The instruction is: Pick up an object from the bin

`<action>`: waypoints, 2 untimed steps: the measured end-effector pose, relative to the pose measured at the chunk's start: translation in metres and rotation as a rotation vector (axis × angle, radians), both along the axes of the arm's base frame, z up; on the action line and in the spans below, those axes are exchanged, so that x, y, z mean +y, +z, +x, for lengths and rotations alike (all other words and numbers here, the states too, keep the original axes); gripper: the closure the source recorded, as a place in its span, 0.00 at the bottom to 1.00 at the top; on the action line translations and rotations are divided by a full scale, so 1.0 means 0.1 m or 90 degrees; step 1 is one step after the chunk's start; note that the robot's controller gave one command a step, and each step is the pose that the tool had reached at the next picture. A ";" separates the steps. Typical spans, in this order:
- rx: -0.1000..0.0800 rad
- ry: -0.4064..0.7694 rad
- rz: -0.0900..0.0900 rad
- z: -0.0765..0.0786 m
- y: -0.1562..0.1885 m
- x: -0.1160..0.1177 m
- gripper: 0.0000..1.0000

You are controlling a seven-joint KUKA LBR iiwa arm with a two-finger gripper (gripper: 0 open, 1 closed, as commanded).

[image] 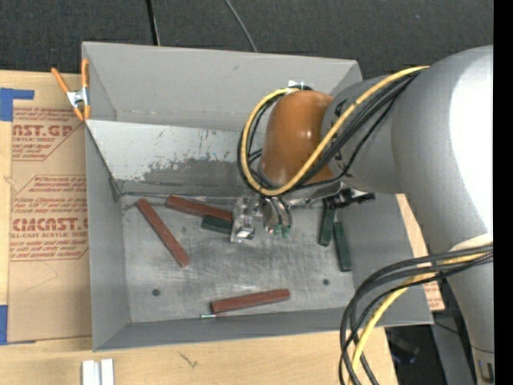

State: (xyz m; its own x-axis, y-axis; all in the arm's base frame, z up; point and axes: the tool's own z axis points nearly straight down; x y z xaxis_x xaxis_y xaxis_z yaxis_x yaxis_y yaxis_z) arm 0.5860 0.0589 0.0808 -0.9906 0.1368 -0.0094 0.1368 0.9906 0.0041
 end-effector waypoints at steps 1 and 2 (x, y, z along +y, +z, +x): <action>0.006 0.219 -0.003 -0.61 0.08 -0.23 0.00; 0.005 0.218 -0.002 -0.61 0.08 -0.23 0.00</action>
Offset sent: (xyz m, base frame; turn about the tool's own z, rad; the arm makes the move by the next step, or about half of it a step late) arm 0.0000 0.0000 0.0000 0.0000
